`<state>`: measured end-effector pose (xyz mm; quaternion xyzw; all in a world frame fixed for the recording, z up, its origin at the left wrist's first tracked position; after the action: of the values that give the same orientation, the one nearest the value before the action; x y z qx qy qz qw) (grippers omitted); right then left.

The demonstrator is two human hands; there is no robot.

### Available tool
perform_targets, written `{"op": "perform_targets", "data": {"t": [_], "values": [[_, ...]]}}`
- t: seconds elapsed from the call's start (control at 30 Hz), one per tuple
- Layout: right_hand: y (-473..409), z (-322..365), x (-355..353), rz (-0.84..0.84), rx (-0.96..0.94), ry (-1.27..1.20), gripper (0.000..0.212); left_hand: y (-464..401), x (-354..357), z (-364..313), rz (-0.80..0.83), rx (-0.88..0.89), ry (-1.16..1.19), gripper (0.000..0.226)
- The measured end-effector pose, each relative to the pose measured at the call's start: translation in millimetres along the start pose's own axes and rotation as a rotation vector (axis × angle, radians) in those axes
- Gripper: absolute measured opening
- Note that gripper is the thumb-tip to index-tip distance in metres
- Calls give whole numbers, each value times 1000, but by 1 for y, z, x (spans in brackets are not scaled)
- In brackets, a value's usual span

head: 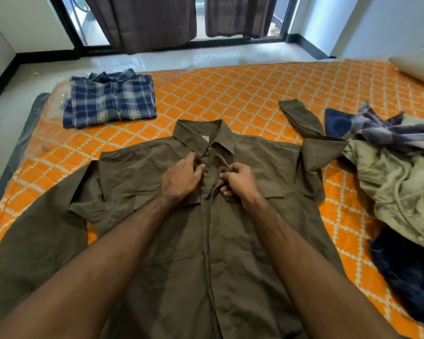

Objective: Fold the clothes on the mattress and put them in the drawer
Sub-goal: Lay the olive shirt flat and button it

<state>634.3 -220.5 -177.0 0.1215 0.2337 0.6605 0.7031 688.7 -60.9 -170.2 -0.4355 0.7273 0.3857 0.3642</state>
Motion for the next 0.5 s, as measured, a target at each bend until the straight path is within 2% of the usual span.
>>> {"op": "perform_targets", "data": {"t": [0.2,0.3,0.5], "values": [[3,-3,-6,83,-95,-209,11,-2,0,-19,59,-106,-99,71],[3,0,-4,13,-140,-182,18,-1,0,-24,45,-137,-20,71],[-7,3,11,-156,-148,-46,8,-5,-2,-19,16,-253,307,57]]}}
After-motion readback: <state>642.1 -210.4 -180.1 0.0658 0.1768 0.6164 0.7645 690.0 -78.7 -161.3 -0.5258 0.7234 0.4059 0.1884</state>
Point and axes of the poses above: each hand's wrist, its own y-axis away from the middle knuckle, its own x-axis out of the palm, z = x × y, the point moved 2 cm from there along -y, towards the middle knuckle, and after that the axes turned 15 degrees about z, right-handed, at the moved point
